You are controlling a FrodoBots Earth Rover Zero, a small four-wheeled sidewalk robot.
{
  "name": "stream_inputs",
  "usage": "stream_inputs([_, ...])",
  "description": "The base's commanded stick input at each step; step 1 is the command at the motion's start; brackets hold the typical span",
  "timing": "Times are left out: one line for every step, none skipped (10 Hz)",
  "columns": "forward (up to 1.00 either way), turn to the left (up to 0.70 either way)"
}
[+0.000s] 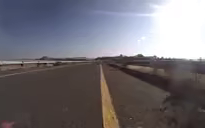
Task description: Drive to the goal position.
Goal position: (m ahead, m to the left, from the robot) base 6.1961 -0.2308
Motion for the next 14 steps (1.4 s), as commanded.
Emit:
stream_inputs([0.7,0.0])
stream_inputs([0.7,0.0])
stream_inputs([0.7,0.0])
stream_inputs([0.7,0.0])
stream_inputs([0.7,0.0])
stream_inputs([0.7,0.0])
stream_inputs([0.7,0.0])
stream_inputs([0.7,0.0])
stream_inputs([0.7,0.0])
stream_inputs([0.7,0.0])
stream_inputs([0.7,0.0])
stream_inputs([0.7,0.0])
stream_inputs([0.7,0.0])
stream_inputs([0.7,0.35])
